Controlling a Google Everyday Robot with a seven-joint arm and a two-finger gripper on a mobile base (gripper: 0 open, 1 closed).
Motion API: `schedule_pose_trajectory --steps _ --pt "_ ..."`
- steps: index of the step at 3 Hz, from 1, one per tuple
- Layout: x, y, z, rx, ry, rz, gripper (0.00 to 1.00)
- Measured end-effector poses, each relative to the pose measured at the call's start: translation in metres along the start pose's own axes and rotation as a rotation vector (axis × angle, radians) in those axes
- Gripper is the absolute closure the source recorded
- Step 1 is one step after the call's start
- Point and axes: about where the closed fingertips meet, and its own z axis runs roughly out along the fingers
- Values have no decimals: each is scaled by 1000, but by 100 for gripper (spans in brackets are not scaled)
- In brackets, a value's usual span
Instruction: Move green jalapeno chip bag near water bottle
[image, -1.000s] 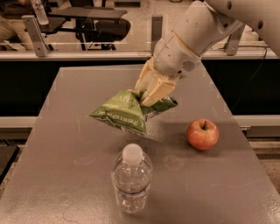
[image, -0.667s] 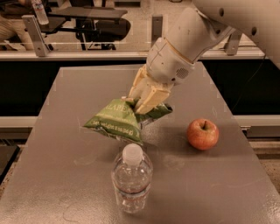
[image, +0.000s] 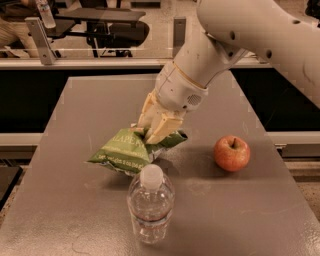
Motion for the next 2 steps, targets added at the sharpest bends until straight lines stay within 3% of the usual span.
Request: schedule_pose_trajectory --steps 2 --pt "-3 0 -1 4 2 -5 0"
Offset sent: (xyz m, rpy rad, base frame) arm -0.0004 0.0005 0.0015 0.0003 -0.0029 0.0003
